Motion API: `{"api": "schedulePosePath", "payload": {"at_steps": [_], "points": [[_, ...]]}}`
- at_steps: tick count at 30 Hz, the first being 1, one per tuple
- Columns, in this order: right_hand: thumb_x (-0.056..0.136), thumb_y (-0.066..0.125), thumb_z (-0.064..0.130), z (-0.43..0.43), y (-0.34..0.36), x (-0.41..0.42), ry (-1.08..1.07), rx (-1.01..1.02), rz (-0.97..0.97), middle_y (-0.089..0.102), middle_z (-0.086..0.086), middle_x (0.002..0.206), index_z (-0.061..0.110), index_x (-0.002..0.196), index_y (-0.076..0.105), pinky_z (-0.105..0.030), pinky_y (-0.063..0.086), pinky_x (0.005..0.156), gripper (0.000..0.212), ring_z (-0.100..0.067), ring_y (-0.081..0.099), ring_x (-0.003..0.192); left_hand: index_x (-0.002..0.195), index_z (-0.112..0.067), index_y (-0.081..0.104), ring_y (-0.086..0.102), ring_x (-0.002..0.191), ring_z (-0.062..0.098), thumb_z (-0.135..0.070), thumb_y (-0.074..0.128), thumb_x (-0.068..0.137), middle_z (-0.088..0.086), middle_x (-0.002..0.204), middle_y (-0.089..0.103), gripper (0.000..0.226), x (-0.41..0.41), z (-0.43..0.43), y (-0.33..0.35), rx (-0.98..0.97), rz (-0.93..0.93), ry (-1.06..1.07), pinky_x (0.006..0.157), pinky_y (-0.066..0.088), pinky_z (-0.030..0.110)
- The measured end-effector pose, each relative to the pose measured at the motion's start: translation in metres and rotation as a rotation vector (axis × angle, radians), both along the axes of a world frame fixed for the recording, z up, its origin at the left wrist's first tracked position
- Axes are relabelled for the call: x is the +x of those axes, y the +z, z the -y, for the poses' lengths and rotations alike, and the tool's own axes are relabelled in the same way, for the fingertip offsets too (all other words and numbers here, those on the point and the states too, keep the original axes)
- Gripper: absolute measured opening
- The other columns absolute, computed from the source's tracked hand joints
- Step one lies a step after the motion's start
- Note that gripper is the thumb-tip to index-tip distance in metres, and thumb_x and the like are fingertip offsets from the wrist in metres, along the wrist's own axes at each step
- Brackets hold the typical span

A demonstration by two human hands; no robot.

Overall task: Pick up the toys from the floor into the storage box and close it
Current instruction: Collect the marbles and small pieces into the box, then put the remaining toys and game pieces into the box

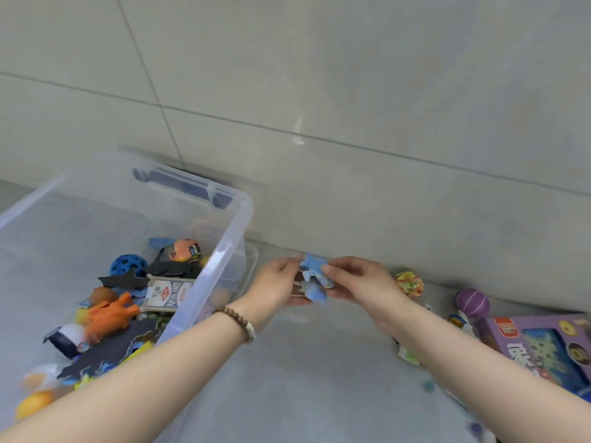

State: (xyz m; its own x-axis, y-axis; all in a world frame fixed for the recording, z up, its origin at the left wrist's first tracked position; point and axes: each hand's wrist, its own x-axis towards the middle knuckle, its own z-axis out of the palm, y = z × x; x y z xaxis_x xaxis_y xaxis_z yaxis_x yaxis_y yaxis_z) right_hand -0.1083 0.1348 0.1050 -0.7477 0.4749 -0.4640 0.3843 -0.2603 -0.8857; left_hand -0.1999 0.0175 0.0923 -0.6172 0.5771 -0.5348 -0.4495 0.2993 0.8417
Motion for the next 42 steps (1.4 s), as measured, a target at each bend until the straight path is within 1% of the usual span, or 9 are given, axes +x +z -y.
{"api": "schedulePosePath", "payload": {"at_steps": [5,11,15,18,23,25,28,34,42], "points": [[0.084,0.067,0.01,0.062,0.072,-0.041,0.09,0.073,-0.078,0.063,-0.001,0.073,0.015,0.078,0.061,-0.012,0.05,0.051,0.009,-0.002,0.06,0.053,0.103,-0.011,0.064,0.071,0.077,0.012,-0.022,0.051,0.095,0.008,0.099,0.072,0.018,-0.018,0.086,0.08,0.079,-0.125,0.048,0.07,0.059,0.024],[0.086,0.065,0.012,0.143,0.095,-0.079,0.394,0.105,0.054,0.059,0.001,0.078,0.006,0.118,0.059,-0.016,0.048,0.057,0.033,-0.007,0.056,0.062,0.123,-0.001,0.055,0.069,0.066,0.006,-0.008,0.059,0.09,0.011,0.102,0.067,0.034,-0.038,0.193,0.109,-0.103,-0.152,0.147,0.059,0.054,0.017],[0.088,0.062,0.013,0.139,0.091,-0.062,0.405,0.232,0.142,0.058,-0.006,0.104,0.008,0.125,0.053,-0.017,0.047,0.055,0.039,-0.008,0.054,0.065,0.141,-0.001,0.032,0.049,0.119,0.02,-0.031,0.067,0.084,0.007,0.136,0.045,0.072,-0.039,0.215,0.113,-0.409,-0.307,0.147,0.095,0.041,0.03],[0.087,0.063,0.013,0.093,0.093,-0.021,0.34,0.303,0.199,0.057,-0.008,0.113,0.008,0.126,0.051,-0.014,0.047,0.053,0.041,-0.007,0.055,0.066,0.142,-0.011,0.033,0.04,0.131,0.019,-0.037,0.068,0.081,0.005,0.146,0.038,0.075,-0.025,0.173,0.131,-0.287,-0.472,0.114,0.101,0.038,0.029],[0.085,0.064,0.005,-0.006,0.097,0.086,0.055,0.308,0.303,0.054,-0.012,0.102,-0.002,0.126,0.051,-0.013,0.043,0.042,0.043,-0.014,0.052,0.065,0.127,-0.008,0.053,0.056,0.108,0.014,-0.019,0.07,0.083,0.008,0.127,0.058,0.048,0.031,0.06,0.135,-0.13,-0.467,-0.244,0.075,0.044,0.014],[0.084,0.067,0.008,-0.041,0.088,0.133,-0.025,0.337,0.375,0.056,-0.011,0.104,-0.002,0.124,0.052,-0.024,0.052,0.062,0.044,-0.021,0.059,0.077,0.124,-0.008,0.055,0.056,0.102,0.013,-0.02,0.071,0.082,0.009,0.124,0.06,0.047,0.057,0.018,0.115,-0.165,-0.428,-0.394,0.072,0.047,0.014],[0.081,0.071,0.021,-0.071,0.064,0.193,-0.052,0.44,0.517,0.059,-0.011,0.124,0.004,0.127,0.053,-0.034,0.047,0.092,0.052,-0.023,0.058,0.104,0.128,-0.009,0.051,0.056,0.113,0.021,-0.03,0.072,0.08,0.008,0.128,0.057,0.057,0.087,-0.026,0.068,-0.294,-0.375,-0.59,0.089,0.046,0.028],[0.081,0.071,0.025,-0.107,-0.014,0.256,-0.086,0.411,0.542,0.042,-0.009,0.144,0.007,0.14,0.037,-0.026,0.034,0.096,0.07,-0.024,0.042,0.13,0.144,-0.006,0.028,0.048,0.122,0.028,-0.04,0.056,0.09,0.013,0.143,0.039,0.071,0.138,-0.092,-0.032,-0.481,-0.27,-0.72,0.097,0.046,0.035],[0.068,0.08,0.038,-0.138,-0.099,0.255,0.013,0.474,0.523,0.034,-0.001,0.147,0.02,0.145,0.029,-0.032,0.032,0.106,0.094,-0.02,0.034,0.135,0.14,-0.011,0.032,0.048,0.12,0.028,-0.04,0.053,0.091,0.011,0.137,0.045,0.061,0.155,-0.143,-0.114,-0.498,-0.221,-0.613,0.101,0.042,0.035]]}}
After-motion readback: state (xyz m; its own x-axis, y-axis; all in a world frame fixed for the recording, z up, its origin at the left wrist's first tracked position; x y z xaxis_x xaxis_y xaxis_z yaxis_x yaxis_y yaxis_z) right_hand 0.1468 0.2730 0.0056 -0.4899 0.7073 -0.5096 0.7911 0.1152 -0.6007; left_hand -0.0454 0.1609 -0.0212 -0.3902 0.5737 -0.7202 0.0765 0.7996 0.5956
